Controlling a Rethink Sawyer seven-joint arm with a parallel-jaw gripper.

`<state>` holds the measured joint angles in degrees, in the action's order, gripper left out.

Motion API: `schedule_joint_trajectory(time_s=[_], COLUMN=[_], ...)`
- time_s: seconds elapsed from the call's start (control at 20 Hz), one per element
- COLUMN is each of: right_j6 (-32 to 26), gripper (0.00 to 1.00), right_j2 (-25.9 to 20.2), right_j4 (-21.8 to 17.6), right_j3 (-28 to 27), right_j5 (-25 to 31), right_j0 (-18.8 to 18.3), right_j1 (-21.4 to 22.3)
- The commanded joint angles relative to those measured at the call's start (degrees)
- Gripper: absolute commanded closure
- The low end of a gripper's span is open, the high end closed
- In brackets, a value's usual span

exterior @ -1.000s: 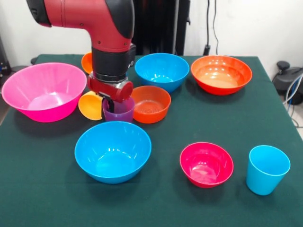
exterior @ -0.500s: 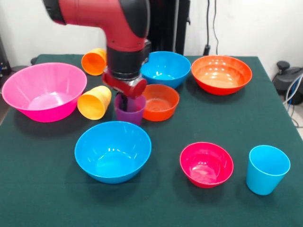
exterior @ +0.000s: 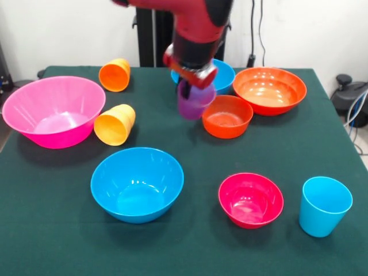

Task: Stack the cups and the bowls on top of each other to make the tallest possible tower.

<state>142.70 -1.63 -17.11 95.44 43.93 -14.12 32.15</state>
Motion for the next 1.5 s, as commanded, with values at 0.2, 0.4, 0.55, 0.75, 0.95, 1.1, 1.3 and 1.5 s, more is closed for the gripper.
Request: schedule_joint_trajectory(time_s=[0.2, 0.4, 0.55, 0.75, 0.95, 1.1, 1.3, 1.5], right_j6=[9.26, 8.07, 7.70, 6.02, 5.27, 3.65, 4.96, 8.39], gripper=[1.00, 1.00, 1.00, 1.00, 1.00, 1.00, 1.00, 1.00], right_j2=[5.77, 6.14, 6.09, 4.14, 1.35, -0.17, -2.03, -1.25], right_j4=[5.19, 7.00, 6.24, 6.53, 8.90, 9.76, 11.65, 14.39], right_j3=[3.05, 4.19, 3.06, 3.16, 5.01, 6.40, 9.34, 11.18], right_j5=[16.39, 15.80, 9.80, 0.54, -9.04, -13.20, -19.09, -20.26], right_j0=[6.82, 6.62, 6.09, 4.50, 1.82, 0.10, -0.25, 1.44], right_j1=[6.41, 8.17, 5.03, 1.71, -1.42, -2.37, -3.20, -2.97])
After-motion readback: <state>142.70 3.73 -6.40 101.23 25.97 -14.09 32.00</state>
